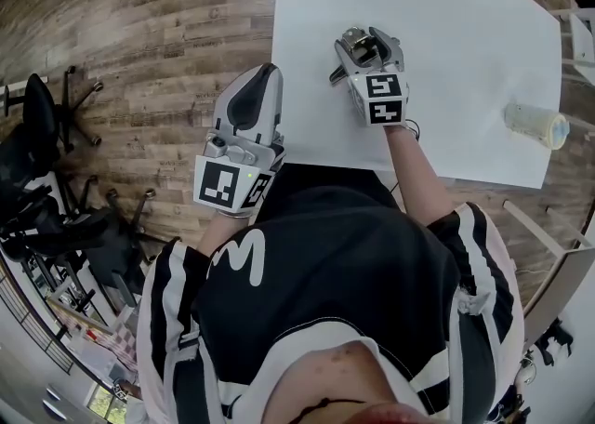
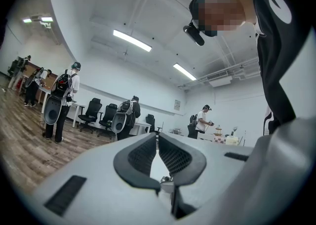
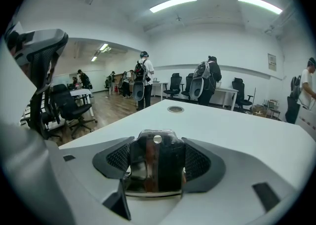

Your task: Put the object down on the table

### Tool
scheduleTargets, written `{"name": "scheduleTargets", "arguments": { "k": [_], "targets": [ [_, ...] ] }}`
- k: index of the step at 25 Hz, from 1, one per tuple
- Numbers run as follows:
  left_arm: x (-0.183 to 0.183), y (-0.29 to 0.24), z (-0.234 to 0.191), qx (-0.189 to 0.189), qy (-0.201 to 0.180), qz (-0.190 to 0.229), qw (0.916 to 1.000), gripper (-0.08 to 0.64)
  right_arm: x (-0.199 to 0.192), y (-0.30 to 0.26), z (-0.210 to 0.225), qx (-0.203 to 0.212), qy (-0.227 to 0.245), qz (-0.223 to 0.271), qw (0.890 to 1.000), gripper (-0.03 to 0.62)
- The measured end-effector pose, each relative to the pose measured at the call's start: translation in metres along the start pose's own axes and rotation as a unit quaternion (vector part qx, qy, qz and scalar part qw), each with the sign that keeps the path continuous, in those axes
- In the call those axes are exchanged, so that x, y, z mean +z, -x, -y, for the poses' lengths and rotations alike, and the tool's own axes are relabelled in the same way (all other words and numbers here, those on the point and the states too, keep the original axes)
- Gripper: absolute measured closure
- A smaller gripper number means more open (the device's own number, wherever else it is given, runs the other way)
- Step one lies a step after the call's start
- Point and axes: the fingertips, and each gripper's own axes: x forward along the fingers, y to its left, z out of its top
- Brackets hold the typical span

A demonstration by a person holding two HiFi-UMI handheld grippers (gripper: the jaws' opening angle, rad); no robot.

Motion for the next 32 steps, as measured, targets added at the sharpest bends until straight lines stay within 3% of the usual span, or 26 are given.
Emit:
{"name": "scheduleTargets", "arguments": {
  "k": [14,32],
  "targets": [
    [0.011,0.003,-0.014,0.018,0.003,0.025,0.9995,0.541,-0.015,-0.013,-0.005,-0.006,0.045,-0.076,0.996,0.282],
    [0.013,-0.002,-0.01,0.002,0.003,0.026,0.9997,0.541,-0.012,-0.015,-0.013,0.011,0.036,-0.075,0.996,0.282]
  ]
}}
